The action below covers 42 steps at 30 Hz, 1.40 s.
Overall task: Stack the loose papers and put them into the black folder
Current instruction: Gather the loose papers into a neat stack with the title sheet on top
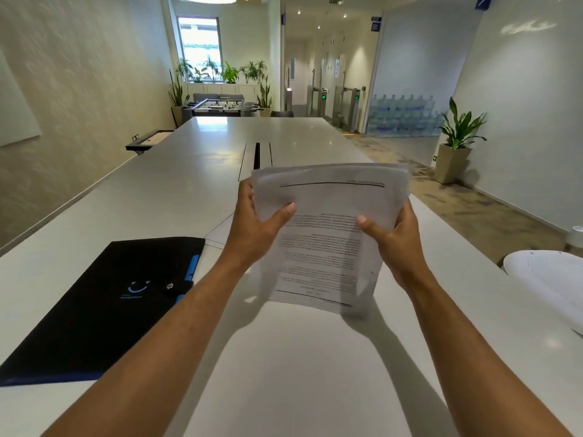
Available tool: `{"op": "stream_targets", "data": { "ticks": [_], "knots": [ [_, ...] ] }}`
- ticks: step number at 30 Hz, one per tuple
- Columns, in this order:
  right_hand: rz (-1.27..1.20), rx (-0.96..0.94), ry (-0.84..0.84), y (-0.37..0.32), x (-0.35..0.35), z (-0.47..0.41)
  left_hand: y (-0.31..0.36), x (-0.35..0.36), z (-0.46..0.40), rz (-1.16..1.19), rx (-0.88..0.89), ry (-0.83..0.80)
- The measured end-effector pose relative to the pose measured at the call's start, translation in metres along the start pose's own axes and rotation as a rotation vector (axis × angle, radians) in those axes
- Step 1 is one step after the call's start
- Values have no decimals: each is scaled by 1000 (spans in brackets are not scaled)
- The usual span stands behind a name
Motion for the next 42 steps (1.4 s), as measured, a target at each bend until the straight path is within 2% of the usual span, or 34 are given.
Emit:
{"op": "stream_targets", "data": {
  "ticks": [8, 14, 18, 22, 29, 36, 42],
  "knots": [
    [-49, 26, 101, 20, 6, 12, -29, 0, 8, 26, -117, 66],
    [-24, 19, 160, 19, 10, 12, -24, -4, 5, -46, -97, 161],
    [5, -75, 159, -3, 13, 7, -6, -6, 0, -67, -48, 213],
    [41, -102, 100, -12, 12, 3, 6, -9, -5, -104, 5, 177],
    [65, -41, 66, 0, 16, 1, -10, -5, 0, -72, -45, 78],
    [48, -16, 65, 17, 23, 10, -44, -2, 5, 58, -260, 40],
    [72, -152, 137, -8, 24, 3, -26, -6, -2, -21, -135, 132]
  ]
}}
Point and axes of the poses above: each hand's wrist, its own z-axis away from the middle knuckle, its own x-axis out of the palm, y = z × x, the point moved 9 cm from there along -z, towards the middle knuckle, and after that the axes turned 11 degrees about y, right-handed, at the moved point
